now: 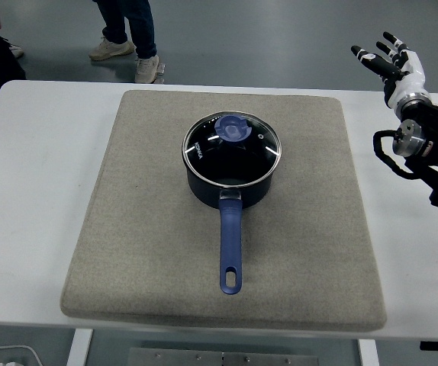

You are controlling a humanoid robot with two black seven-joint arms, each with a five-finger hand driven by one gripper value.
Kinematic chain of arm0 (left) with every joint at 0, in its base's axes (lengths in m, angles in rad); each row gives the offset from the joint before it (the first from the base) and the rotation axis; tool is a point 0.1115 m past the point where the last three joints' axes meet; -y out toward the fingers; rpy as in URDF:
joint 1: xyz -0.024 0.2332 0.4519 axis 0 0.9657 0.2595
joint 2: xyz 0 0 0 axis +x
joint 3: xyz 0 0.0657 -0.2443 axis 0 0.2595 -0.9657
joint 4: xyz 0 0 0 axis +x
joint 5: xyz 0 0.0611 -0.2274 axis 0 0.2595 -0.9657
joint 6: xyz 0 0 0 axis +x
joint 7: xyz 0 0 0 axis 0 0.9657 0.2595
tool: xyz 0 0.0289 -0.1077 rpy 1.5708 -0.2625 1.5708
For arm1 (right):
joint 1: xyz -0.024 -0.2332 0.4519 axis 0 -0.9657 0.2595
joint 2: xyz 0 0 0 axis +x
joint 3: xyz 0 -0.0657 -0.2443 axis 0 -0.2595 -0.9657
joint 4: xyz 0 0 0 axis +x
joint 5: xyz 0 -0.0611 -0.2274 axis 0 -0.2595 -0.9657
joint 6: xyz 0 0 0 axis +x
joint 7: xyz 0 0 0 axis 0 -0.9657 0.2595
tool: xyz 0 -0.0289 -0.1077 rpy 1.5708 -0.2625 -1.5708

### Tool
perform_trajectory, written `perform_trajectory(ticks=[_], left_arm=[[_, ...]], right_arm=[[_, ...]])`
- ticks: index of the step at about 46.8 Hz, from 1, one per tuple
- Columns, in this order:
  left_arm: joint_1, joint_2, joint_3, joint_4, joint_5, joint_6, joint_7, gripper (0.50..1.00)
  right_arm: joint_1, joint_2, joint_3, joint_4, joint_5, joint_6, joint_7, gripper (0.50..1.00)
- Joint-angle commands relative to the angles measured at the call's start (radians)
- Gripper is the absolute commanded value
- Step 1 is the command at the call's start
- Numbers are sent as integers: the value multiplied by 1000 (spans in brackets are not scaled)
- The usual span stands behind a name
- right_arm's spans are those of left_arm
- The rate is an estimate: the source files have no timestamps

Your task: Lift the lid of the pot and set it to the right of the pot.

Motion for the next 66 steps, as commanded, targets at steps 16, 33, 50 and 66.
perform_trajectory(ticks=[16,33,50,66], left_arm=[[-1,0,3,21,0,9,0,1000],[-1,0,3,21,0,9,0,1000],[-3,0,3,21,0,9,0,1000],[-3,0,4,21,0,9,0,1000]], right_arm=[[3,-1,-1,0,-3,-2,0,909],[7,-5,1,-6,-3,-6,0,909],[9,-6,-1,-28,-3,-9,0,909],[9,-18,-2,-26,-3,-6,0,909]])
